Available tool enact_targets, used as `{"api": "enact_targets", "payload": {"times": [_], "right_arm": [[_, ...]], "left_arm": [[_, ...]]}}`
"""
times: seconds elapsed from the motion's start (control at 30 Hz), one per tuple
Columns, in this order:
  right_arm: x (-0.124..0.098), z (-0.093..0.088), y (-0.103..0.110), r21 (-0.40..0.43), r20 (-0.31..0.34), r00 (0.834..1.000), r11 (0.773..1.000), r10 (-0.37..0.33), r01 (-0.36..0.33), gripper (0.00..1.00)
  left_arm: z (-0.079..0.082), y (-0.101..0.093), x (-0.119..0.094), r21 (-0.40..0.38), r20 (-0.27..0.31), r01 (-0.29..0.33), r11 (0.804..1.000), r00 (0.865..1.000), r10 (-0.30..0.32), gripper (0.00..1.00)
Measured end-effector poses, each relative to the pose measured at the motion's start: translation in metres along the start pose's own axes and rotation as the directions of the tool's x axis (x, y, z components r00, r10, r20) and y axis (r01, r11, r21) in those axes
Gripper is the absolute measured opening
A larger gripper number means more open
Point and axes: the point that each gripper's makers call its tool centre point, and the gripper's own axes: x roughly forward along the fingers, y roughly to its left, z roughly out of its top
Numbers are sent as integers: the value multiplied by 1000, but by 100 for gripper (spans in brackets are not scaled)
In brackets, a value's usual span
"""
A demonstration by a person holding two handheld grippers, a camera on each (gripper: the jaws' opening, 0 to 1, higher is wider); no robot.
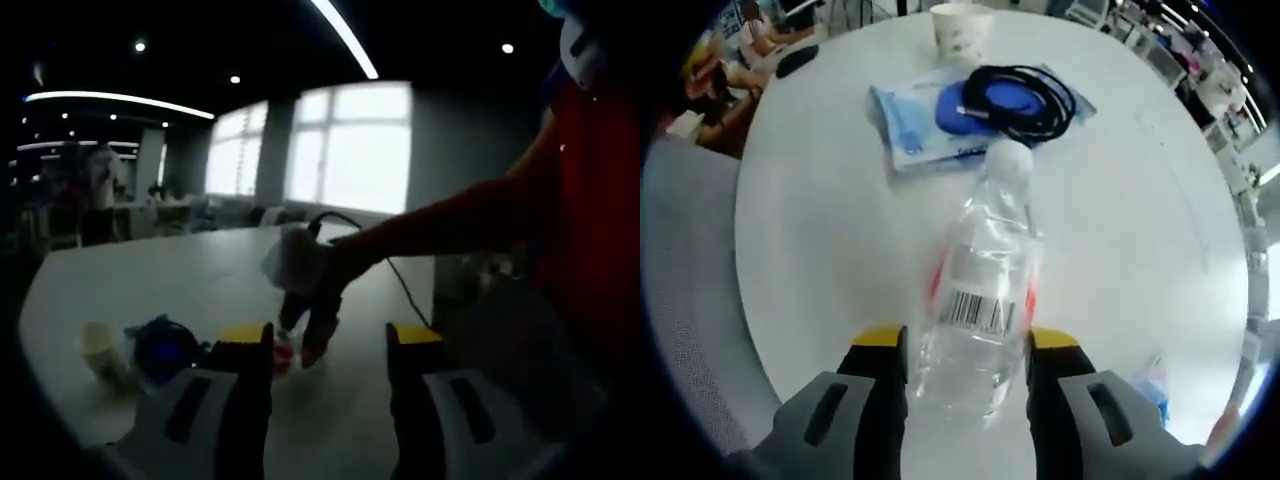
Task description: Arrange the tabletop items into an orderly group along one side of the table until the central work area is clear of visible clutter.
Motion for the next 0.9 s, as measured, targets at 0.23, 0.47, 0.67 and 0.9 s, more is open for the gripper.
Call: {"api": "enact_targets", "payload": {"times": [0.23,0.47,0.67,0.9], "right_arm": [[4,0,-2,4,-16,1000,1000,-11,11,47],[8,0,-3,10,-24,1000,1000,-11,11,48],[9,0,-3,28,-25,1000,1000,-2,2,47],[8,2,-2,34,-2,1000,999,-3,3,44]], "left_arm": [[0,1,1,-2,0,-2,1000,1000,2,42],[0,1,1,-4,0,-2,1000,1000,2,42],[-1,1,0,-7,0,-4,1000,1000,4,42],[-1,1,-1,-9,1,-6,1000,1000,6,41]]}}
